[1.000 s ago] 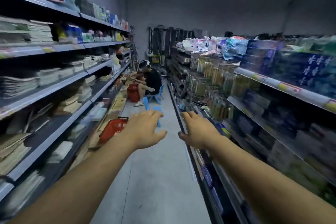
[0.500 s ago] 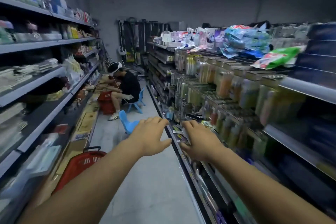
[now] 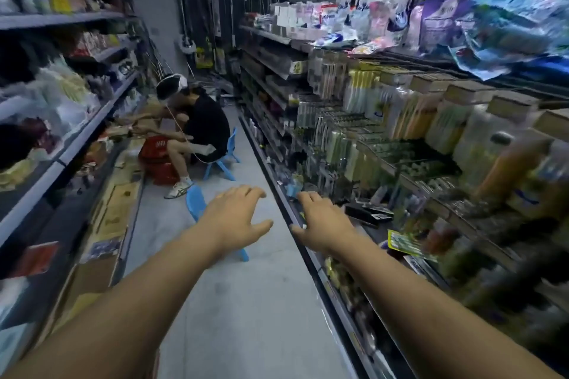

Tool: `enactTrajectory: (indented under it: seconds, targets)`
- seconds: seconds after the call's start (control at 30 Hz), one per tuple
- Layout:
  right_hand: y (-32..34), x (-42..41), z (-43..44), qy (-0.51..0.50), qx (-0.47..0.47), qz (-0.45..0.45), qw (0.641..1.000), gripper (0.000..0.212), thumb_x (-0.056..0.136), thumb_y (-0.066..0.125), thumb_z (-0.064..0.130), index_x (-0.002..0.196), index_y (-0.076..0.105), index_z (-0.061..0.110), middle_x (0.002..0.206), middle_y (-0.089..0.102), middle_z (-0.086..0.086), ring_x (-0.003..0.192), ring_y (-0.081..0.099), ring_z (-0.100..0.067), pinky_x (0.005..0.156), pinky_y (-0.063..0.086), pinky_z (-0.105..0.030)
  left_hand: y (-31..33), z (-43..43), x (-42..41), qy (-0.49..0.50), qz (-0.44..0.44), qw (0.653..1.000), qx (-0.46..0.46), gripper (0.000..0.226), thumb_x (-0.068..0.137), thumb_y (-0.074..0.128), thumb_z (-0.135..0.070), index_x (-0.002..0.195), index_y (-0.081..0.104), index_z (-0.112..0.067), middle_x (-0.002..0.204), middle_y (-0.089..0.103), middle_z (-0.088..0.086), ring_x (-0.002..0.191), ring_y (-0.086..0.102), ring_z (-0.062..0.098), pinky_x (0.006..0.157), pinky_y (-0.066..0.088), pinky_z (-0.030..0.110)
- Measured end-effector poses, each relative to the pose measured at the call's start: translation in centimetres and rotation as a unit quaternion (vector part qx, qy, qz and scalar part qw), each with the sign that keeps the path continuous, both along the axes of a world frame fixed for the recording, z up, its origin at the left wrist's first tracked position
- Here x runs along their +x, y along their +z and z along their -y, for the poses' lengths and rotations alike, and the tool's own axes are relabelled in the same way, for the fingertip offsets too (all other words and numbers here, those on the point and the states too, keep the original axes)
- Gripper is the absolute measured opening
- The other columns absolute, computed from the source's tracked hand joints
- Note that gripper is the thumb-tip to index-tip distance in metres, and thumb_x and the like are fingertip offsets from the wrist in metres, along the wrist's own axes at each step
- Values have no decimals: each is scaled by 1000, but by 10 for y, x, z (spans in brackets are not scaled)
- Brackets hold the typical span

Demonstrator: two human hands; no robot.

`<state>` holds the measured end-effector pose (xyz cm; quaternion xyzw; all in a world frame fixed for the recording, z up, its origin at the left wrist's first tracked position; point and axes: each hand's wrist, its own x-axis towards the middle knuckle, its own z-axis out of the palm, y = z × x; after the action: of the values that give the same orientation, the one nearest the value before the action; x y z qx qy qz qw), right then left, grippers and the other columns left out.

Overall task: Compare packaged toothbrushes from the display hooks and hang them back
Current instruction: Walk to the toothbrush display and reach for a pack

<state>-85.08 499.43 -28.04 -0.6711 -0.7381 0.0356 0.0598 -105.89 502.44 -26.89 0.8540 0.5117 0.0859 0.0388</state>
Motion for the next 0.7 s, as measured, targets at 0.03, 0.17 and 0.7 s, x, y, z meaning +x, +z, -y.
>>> enactTrajectory:
  seconds: [0.03,0.17,0.7]
  targets:
    - [-9,-1,-29,-10,-2,-3,1000,67,97,56,49,151,32,16,152,40,-10,130,47,-37,99,44,-48,-8,-34,1,-18,-5,1000,-5,64,95,55,-60,149,41,-28,151,47,-4,138,44,22,111,35,42]
    - [-28,11,-135,-83,-31,-14,996,69,97,56,49,152,30,16,152,38,-11,129,47,-38,101,46,-48,-26,-171,4,-85,-40,995,-34,66,97,53,-61,151,38,-28,152,45,-4,139,43,21,112,36,41]
    - [-108,118,-515,-229,-68,-97,966,69,96,59,46,153,32,17,152,43,-9,131,49,-35,104,46,-45,-103,-623,135,-220,-66,970,-73,66,93,52,-66,145,43,-28,141,53,0,129,52,26,107,41,43]
